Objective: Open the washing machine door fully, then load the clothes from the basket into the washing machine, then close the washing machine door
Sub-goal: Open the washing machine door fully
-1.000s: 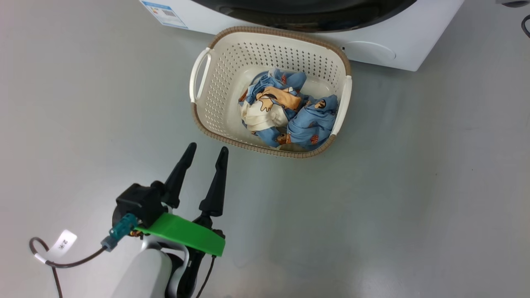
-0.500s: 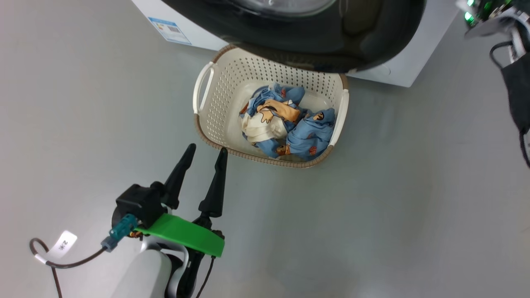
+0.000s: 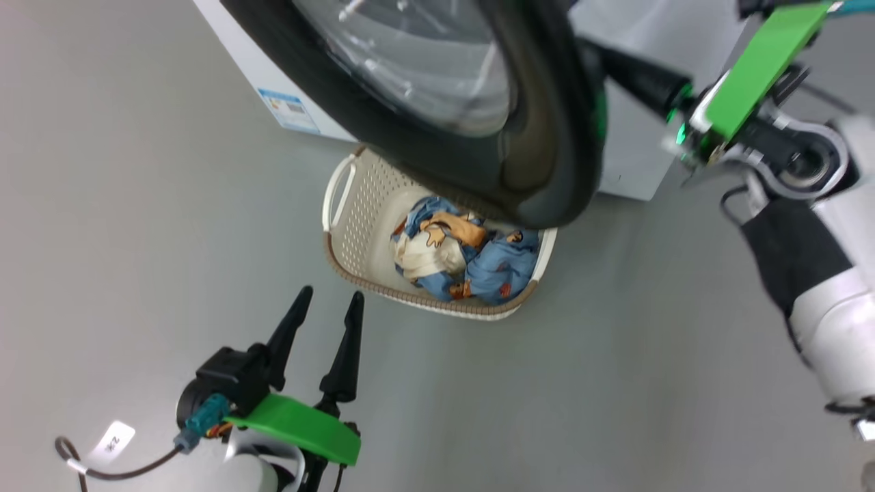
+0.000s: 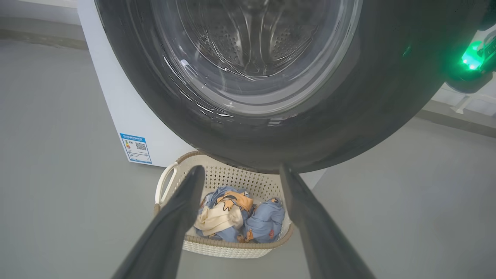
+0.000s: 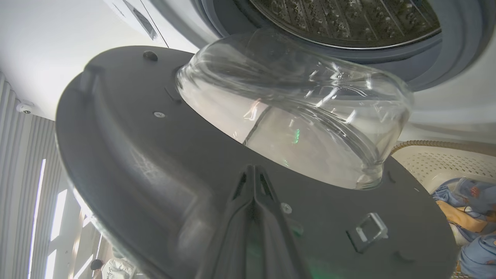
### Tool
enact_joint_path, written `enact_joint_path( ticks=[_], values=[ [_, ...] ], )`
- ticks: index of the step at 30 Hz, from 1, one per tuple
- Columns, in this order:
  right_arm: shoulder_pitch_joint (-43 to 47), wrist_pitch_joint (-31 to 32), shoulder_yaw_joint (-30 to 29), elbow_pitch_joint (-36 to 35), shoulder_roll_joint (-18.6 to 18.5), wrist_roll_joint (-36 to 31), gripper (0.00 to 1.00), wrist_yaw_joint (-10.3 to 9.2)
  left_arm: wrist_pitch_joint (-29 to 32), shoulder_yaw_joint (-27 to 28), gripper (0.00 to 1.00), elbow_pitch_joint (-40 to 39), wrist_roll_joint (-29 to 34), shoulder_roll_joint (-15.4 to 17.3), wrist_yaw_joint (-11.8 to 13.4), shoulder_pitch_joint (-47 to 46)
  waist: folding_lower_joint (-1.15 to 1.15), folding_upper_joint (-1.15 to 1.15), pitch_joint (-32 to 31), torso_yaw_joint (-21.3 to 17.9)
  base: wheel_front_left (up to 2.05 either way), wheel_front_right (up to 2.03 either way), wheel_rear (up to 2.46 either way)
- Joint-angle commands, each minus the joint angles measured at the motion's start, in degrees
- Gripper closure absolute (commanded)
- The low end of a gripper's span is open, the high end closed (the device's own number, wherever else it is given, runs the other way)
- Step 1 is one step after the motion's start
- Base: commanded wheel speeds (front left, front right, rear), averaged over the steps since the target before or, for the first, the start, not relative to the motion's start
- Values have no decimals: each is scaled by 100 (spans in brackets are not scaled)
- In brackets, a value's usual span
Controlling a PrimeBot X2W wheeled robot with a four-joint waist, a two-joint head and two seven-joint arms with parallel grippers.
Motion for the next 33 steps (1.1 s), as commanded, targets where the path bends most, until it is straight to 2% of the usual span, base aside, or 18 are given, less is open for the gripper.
enact_joint_path(
  ticks=[1, 15, 33],
  values=[
    [226, 87, 118, -240, 207, 89, 100, 9, -37, 237, 0, -82, 84, 108, -15, 87, 0, 0, -274, -45, 0, 0, 0],
    [1172, 299, 312, -582, 545, 193, 100, 9, -37, 352, 0, -90, 234, 142, -15, 440, 0, 0, -859, 39, 0, 0, 0],
    [1626, 471, 574, -785, 1037, 117, 100, 9, -37, 368, 0, -132, 246, 155, -15, 561, 0, 0, -1070, 314, 0, 0, 0]
  ],
)
